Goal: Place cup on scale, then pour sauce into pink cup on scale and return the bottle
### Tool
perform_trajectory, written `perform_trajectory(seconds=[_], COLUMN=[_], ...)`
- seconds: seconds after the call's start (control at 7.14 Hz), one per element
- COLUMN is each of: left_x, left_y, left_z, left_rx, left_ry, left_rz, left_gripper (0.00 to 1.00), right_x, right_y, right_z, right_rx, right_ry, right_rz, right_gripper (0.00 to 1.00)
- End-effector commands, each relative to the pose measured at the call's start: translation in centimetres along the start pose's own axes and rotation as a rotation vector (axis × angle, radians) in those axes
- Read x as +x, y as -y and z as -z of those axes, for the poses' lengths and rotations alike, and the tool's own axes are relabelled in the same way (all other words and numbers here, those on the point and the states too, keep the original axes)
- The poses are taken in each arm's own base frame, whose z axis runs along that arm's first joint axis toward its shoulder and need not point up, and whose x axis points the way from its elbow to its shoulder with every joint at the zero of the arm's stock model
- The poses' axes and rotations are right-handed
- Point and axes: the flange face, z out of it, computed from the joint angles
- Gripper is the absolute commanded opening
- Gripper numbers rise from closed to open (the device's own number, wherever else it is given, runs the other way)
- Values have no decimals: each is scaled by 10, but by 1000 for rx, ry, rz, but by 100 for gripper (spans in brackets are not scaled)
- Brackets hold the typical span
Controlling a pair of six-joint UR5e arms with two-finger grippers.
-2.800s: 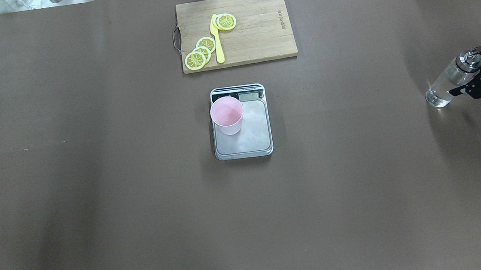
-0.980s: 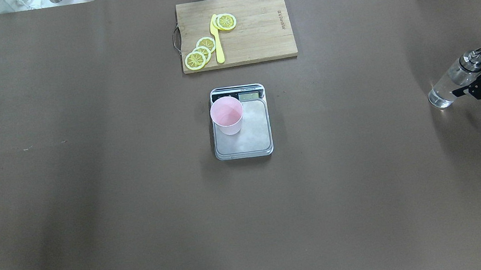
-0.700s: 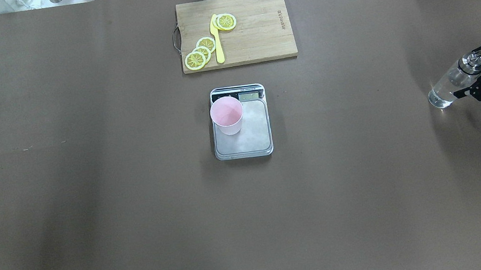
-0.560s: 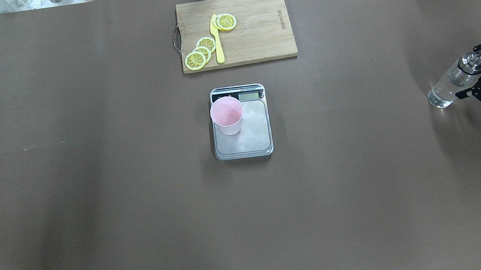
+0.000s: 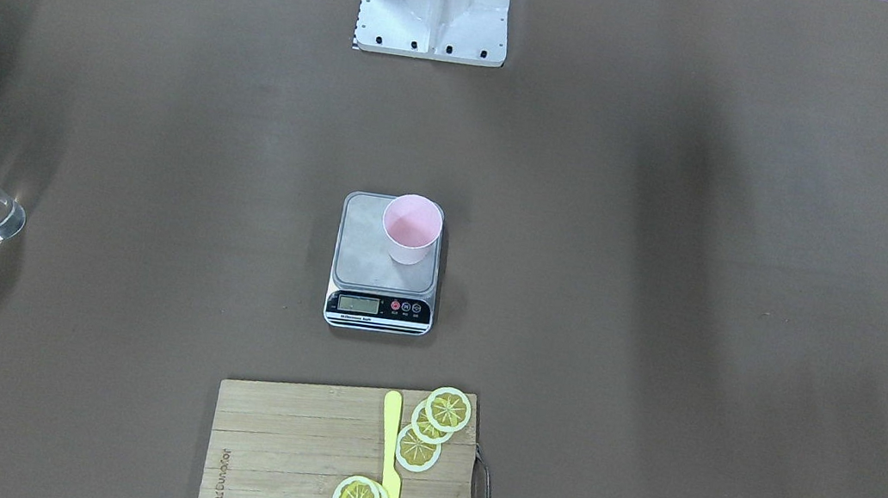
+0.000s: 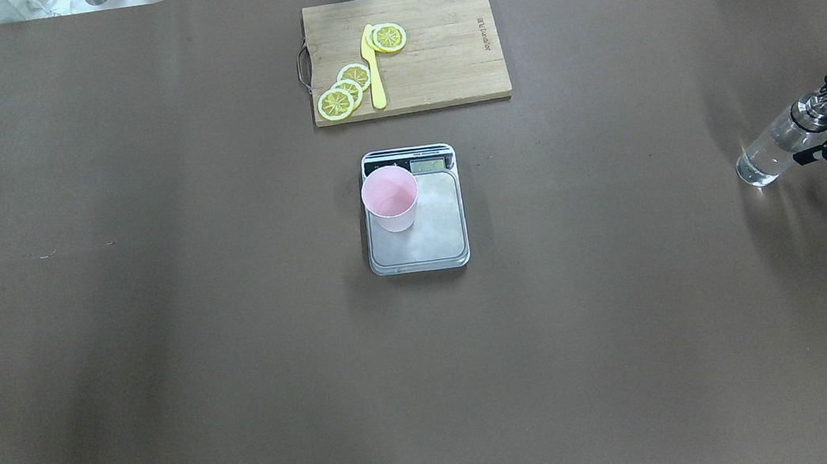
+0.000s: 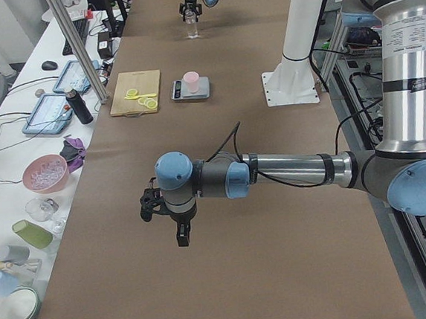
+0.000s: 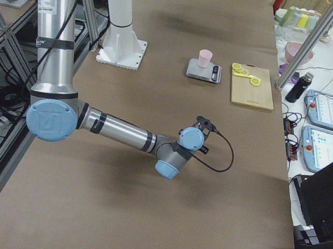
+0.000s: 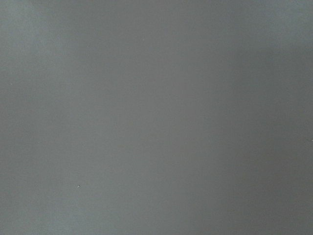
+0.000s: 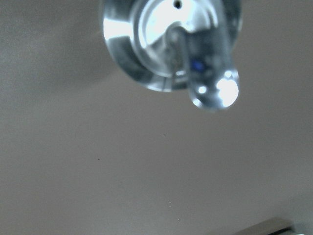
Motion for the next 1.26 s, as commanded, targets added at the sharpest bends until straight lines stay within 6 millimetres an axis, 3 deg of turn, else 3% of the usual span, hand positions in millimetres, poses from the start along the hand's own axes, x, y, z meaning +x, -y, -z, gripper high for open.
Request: perform_trajectory(seconds=[0.0,0.28,0.56,1.12], left_x=[0,0,-1,-2], left_y=[1,1,0,-2], left_z=[0,0,-1,-2], left_rx=[1,1,-1,-5], left_ry=[0,0,0,0], left_rz=[-1,-1,0,-2], left_gripper=[98,98,98,98], right_x=[0,-2,3,41], right_y=[-12,-27,-30,-29], right_z=[16,31,49,97], right_rx=[6,9,25,21], right_ry=[17,41,34,-86], right_rz=[-30,-90,-189,-355], right_gripper=[100,100,100,100])
